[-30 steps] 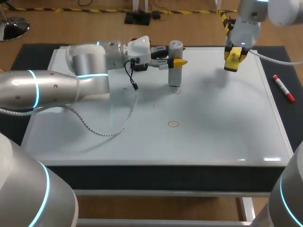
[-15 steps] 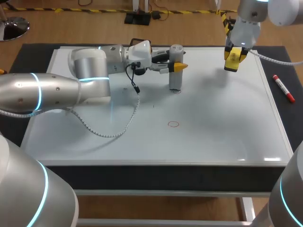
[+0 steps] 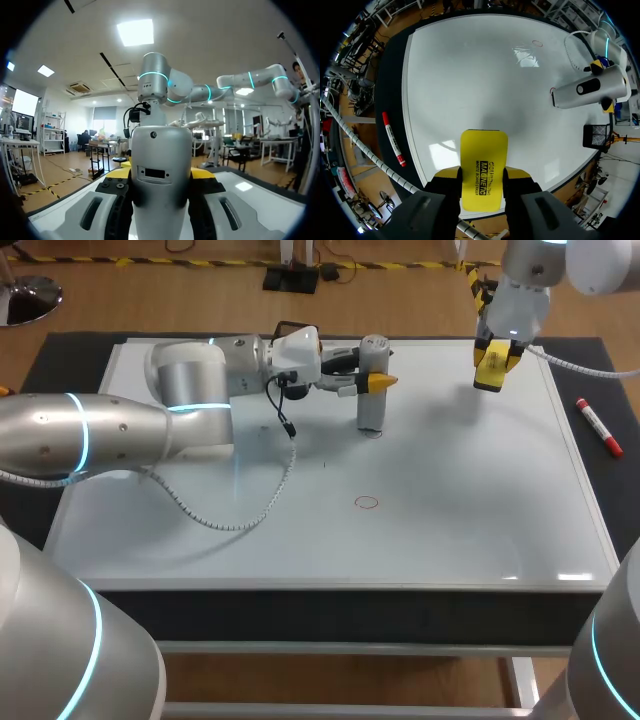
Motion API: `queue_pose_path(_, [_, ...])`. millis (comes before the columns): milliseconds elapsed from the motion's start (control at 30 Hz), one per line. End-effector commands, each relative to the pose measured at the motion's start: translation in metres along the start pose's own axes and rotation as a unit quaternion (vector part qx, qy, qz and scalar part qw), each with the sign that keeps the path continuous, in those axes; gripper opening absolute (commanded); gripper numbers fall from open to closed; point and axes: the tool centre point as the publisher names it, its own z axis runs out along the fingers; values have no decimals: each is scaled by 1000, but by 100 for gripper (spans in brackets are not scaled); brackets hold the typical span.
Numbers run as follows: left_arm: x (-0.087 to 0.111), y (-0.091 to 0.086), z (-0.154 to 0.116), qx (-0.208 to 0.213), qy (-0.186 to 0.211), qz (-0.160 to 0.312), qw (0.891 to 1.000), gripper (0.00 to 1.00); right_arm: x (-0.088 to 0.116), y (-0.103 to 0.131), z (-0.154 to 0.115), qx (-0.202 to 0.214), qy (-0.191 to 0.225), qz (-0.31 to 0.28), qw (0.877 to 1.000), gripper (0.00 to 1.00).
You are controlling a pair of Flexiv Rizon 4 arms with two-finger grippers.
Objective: Pick up the inspection probe, press it on each red-marked spot on the whiteboard one by one, put down the probe, pick up the eraser, and wipe off all the red marks.
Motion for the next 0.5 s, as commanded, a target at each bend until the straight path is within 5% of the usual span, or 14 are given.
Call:
queue_pose_path(33, [0, 4, -1, 2, 1, 1, 1000, 0, 1, -1, -1, -1, 1, -1, 1000, 0])
queue_pose_path(500, [8, -30, -29, 13, -16, 13, 1000, 0, 1, -1, -1, -1, 1, -1, 1000, 0])
